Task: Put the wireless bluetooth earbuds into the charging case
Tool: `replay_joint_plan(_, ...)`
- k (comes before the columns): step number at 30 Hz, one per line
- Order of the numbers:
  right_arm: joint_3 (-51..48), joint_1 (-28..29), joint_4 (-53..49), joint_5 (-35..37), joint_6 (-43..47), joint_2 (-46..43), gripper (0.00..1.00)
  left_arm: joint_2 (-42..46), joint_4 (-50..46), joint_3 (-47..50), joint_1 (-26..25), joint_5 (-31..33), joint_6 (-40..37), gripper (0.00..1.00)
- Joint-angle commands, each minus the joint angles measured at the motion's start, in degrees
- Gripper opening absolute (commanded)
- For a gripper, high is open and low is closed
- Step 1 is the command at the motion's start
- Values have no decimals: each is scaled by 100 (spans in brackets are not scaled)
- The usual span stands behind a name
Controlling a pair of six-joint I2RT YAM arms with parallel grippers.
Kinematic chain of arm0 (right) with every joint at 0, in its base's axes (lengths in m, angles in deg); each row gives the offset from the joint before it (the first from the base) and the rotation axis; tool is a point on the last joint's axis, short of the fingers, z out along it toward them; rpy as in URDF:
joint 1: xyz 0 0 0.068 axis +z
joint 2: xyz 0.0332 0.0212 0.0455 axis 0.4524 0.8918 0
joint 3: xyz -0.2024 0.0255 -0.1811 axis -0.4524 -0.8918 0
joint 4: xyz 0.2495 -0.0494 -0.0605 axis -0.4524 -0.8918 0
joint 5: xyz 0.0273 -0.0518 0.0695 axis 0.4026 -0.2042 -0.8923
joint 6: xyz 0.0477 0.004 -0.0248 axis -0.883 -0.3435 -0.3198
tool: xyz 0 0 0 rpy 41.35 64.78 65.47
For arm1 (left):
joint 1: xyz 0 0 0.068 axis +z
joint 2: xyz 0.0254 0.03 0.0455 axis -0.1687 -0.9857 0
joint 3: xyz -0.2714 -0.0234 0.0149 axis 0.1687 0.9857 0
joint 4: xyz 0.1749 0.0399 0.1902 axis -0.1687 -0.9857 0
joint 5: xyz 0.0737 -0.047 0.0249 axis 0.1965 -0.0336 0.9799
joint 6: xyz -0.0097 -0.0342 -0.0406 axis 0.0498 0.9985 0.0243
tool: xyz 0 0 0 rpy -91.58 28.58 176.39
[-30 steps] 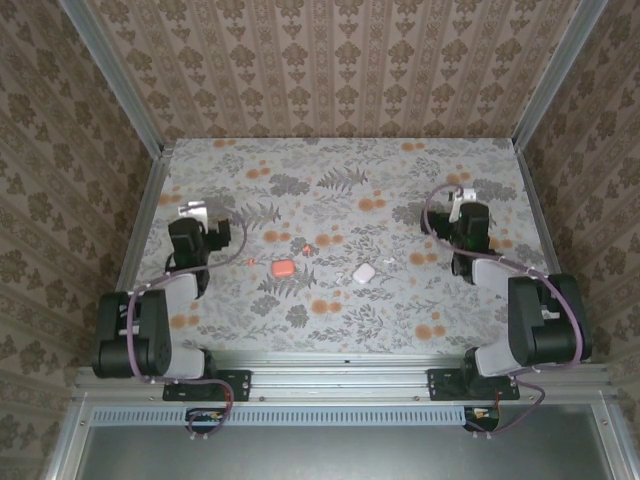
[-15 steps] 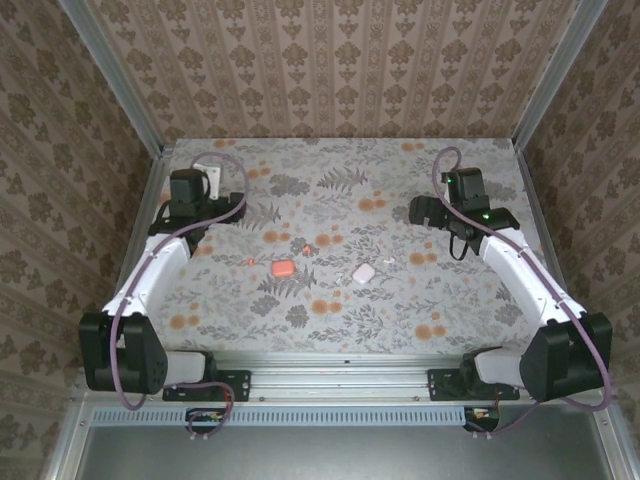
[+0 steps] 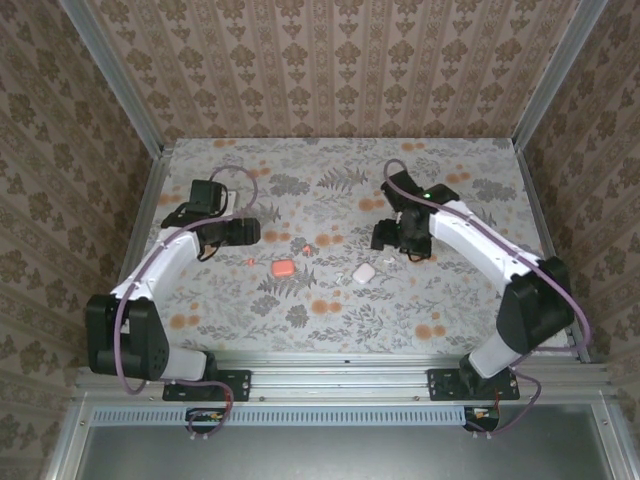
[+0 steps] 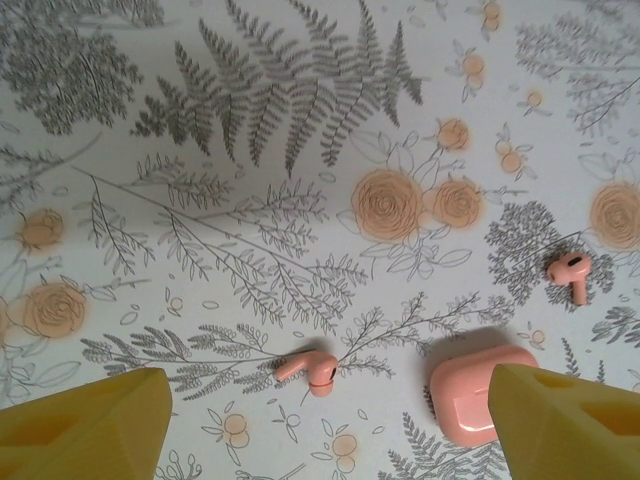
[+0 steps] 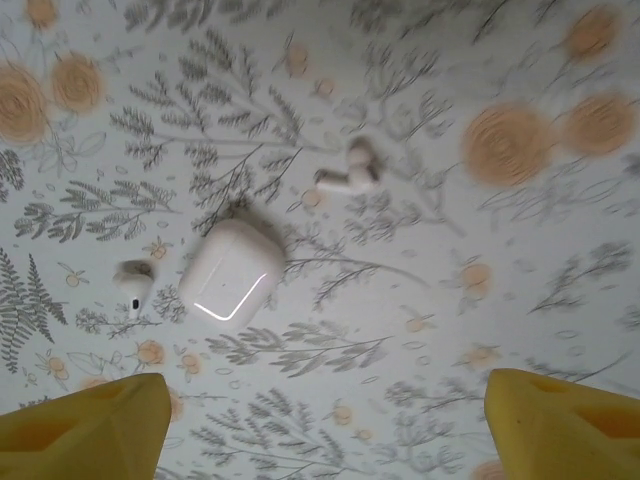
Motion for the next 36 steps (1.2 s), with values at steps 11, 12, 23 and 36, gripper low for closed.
replay_joint_plan(11,607,453,-48,-827,-1129,1681,76,-81,-136,209,-10,26,119,85)
replay_joint_plan(12,626,461,-15,-854,-1140,1730,76,-72,-141,212,-11,35,116,85)
replay_joint_plan(23,792,487,158,-911,-1114,2274,69,-2,-109,300,6,69,99,86)
replay_joint_plan(36,792,487,334,-1139,-1065,2618,62,130,40,373,16,100,193,85)
